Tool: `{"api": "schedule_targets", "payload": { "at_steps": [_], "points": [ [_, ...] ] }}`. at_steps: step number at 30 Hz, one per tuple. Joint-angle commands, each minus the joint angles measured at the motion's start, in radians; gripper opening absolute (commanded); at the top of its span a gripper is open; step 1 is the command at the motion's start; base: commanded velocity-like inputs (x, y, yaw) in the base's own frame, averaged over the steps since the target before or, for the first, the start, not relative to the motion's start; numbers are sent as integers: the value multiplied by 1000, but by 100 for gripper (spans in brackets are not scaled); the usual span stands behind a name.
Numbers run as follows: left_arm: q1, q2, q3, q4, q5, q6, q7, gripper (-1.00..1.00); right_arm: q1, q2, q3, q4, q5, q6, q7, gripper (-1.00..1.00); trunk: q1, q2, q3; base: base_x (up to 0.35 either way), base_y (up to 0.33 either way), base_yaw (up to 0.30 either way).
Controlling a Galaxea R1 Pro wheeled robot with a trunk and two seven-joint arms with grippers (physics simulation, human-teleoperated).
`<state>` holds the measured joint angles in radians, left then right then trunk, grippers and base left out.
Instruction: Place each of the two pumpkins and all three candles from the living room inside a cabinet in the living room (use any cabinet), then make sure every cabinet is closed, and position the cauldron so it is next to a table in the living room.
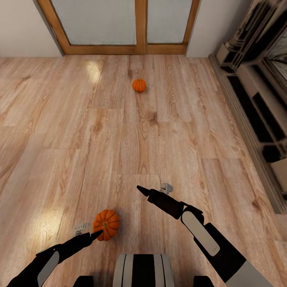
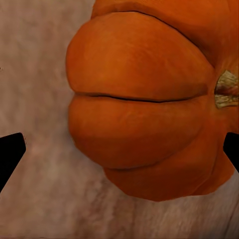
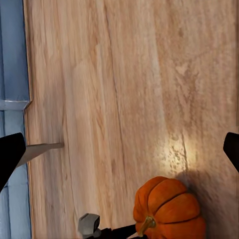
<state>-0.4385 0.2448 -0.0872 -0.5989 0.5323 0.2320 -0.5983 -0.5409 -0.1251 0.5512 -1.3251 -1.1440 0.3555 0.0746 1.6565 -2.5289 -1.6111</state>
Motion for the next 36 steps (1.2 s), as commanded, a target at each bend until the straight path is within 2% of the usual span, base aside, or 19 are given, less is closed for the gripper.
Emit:
{"api": "schedule_targets", "payload": {
  "at_steps": [1, 25, 36],
  "points": [
    [0, 1, -3, -1, 11, 9, 0, 100, -1, -1, 1, 0, -5, 2, 1, 100, 0, 0, -1, 0, 0, 0],
    [0, 2, -3, -1, 10, 9, 0, 100, -1, -1, 1, -2, -5, 2, 1, 100, 0, 0, -1, 45, 0, 0],
    [0, 2, -3, 0, 9, 9, 0, 100, -1, -1, 1, -2, -5, 2, 1, 100, 0, 0, -1, 31, -72, 0]
  ]
}}
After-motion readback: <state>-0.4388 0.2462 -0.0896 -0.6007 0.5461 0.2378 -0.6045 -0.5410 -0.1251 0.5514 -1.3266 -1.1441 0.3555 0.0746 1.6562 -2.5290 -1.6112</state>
